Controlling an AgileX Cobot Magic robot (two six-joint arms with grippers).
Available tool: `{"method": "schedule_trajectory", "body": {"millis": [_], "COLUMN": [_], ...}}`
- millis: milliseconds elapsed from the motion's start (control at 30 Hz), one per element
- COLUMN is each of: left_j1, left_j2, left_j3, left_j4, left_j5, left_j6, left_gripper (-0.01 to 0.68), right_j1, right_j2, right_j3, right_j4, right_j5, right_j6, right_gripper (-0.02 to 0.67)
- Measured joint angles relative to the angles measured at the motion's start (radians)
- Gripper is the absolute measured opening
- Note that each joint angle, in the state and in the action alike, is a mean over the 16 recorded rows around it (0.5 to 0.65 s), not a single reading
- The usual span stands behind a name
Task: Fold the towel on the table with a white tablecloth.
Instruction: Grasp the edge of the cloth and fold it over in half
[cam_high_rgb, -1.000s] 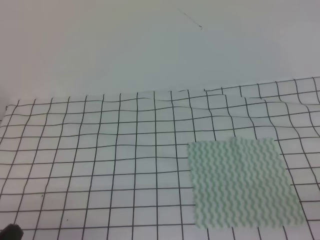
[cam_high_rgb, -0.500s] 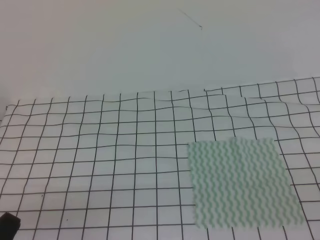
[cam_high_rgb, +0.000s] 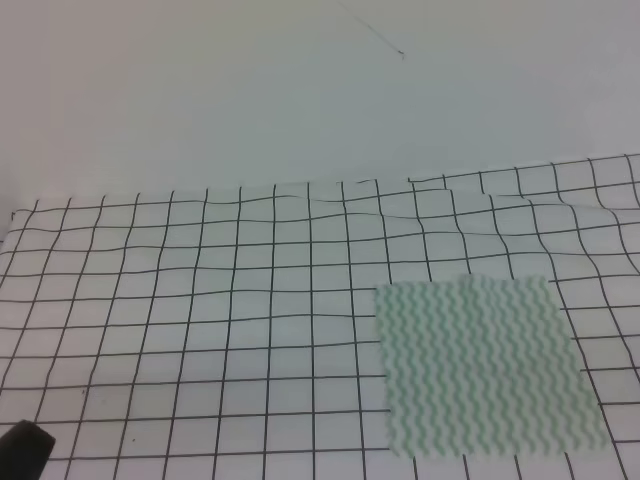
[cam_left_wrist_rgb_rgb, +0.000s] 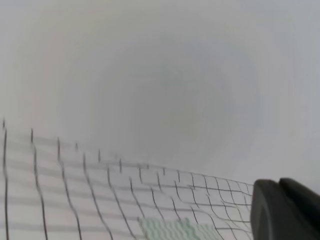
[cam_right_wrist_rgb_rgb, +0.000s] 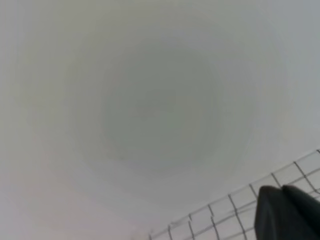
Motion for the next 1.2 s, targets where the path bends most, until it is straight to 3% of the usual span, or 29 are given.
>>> {"method": "schedule_trajectory", "body": {"millis": [267, 467, 933, 1200], "left_j1": [0.000, 0.000, 0.000, 0.000], "left_j2": [0.121, 0.324, 0.787, 0.972], "left_j3": [-0.133, -0.237, -0.355, -0.388], "left_j4": [0.061, 0.116, -0.062, -0.130], "left_j5": [0.106, 0.207, 0.400, 0.483], "left_j6": [0.271, 0.332, 0.526, 0.622], "left_gripper": [0.000, 0.000, 0.004, 0.054], "right_j1": [0.000, 0.000, 0.000, 0.000], "right_j2": [0.106, 0.299, 0.914, 1.209], "right_j3": [-0.188, -0.285, -0.471, -0.524], "right_j4": [-0.052, 0.026, 0.196, 0.255], "right_j5": [0.337, 0.502, 0.695, 0.722], "right_j6": [-0.227, -0.407, -0.720, -0.809], "right_gripper": [-0.003, -0.003, 0.009, 0.090]}}
